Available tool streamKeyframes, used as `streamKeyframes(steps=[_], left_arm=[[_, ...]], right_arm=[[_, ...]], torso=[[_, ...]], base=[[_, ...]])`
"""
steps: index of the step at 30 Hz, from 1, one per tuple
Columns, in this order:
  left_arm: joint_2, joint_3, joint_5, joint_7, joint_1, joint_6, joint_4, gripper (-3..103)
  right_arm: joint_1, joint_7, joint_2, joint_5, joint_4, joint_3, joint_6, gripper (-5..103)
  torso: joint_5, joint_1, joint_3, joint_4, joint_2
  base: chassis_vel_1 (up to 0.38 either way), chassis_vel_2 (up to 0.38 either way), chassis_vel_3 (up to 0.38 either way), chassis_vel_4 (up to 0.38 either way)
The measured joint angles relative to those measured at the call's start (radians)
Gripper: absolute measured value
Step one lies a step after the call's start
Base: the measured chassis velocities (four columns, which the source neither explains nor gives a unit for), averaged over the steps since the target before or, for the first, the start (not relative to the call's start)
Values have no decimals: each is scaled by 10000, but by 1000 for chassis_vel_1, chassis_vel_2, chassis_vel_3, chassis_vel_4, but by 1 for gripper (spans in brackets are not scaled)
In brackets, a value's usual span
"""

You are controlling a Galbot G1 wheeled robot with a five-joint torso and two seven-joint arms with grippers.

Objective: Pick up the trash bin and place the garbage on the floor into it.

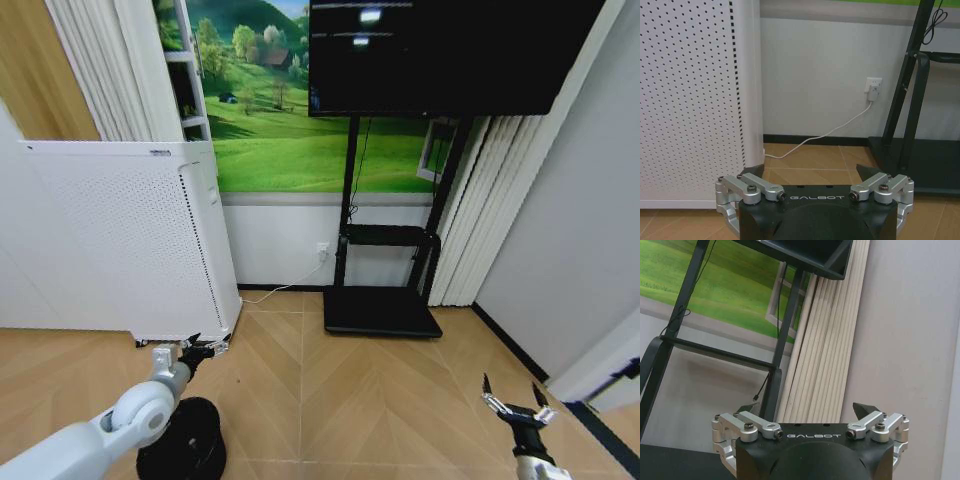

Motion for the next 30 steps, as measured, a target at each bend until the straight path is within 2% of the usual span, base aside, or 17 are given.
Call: streamKeyframes(steps=[30], left_arm=[[-46, 9, -164, -65, -12, 0, -87, 100]], right_arm=[[-224, 47, -21, -105, 198, 258, 12, 100]], torso=[[0, 477, 803, -1, 1279]], base=[[0, 0, 0, 0]])
